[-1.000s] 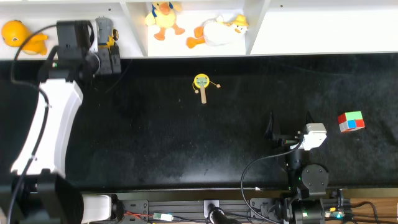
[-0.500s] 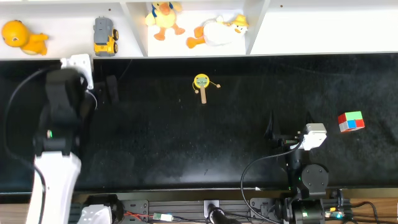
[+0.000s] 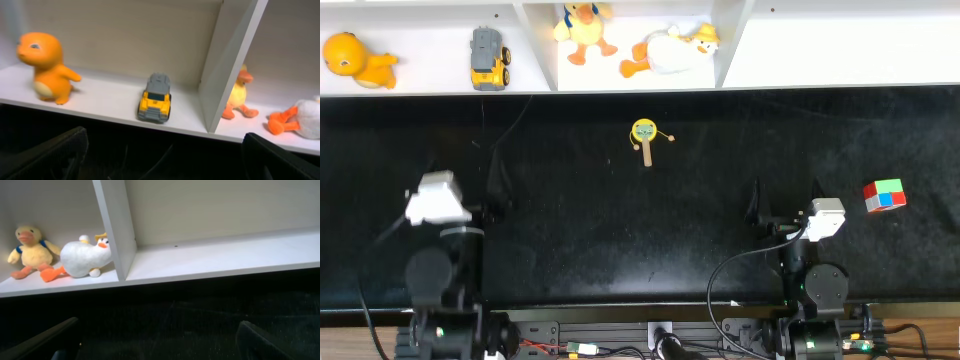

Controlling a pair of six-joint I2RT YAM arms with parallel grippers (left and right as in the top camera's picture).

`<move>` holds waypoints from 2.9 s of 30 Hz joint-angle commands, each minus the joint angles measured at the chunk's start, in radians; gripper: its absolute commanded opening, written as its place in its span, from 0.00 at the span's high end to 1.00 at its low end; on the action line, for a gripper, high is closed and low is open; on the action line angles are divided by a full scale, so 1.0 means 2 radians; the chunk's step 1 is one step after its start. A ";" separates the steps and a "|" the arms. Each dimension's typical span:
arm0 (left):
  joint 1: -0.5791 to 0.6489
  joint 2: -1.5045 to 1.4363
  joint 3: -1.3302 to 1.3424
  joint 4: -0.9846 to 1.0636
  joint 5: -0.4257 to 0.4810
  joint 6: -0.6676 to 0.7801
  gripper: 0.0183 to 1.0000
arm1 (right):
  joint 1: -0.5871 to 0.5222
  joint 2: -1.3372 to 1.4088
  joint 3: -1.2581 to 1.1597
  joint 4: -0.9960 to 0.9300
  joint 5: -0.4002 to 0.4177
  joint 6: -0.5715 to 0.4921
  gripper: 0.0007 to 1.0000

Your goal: Store Toys

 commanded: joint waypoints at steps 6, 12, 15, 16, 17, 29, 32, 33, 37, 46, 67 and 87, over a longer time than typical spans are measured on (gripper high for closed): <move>-0.001 -0.164 -0.097 -0.036 -0.027 0.017 0.00 | -0.003 -0.004 -0.007 0.002 -0.003 0.000 0.01; -0.001 -0.164 -0.104 -0.109 -0.011 0.046 0.00 | -0.003 -0.004 -0.007 0.002 -0.003 0.000 0.00; -0.001 -0.164 -0.104 -0.111 -0.002 0.057 0.00 | -0.003 -0.004 -0.007 0.002 -0.003 0.000 0.00; -0.001 -0.164 -0.104 -0.111 0.002 0.057 0.00 | -0.003 -0.004 -0.007 0.002 -0.003 0.000 0.00; -0.002 -0.164 -0.104 -0.112 0.011 0.057 0.00 | -0.003 -0.004 -0.007 0.002 -0.003 0.000 0.00; -0.008 -0.164 -0.104 -0.112 0.038 0.036 0.00 | -0.003 -0.004 -0.007 0.002 -0.003 0.000 0.01; -0.009 -0.164 -0.104 -0.112 0.039 0.036 0.00 | -0.003 -0.004 -0.007 0.002 -0.003 0.000 0.01; -0.009 -0.164 -0.104 -0.112 0.039 0.036 0.00 | -0.003 -0.004 -0.007 0.002 -0.003 0.000 0.00; -0.009 -0.163 -0.104 -0.112 0.039 0.036 0.00 | -0.003 -0.004 -0.007 0.002 -0.003 0.000 0.00; -0.009 -0.163 -0.104 -0.112 0.039 0.036 0.00 | -0.003 -0.004 -0.007 0.002 -0.003 0.000 0.00; -0.009 -0.163 -0.104 -0.112 0.039 0.036 0.00 | 0.029 0.018 0.008 -0.013 0.033 0.039 0.00; -0.009 -0.163 -0.104 -0.112 0.039 0.036 0.00 | 0.377 0.536 0.426 -0.403 0.354 0.365 0.00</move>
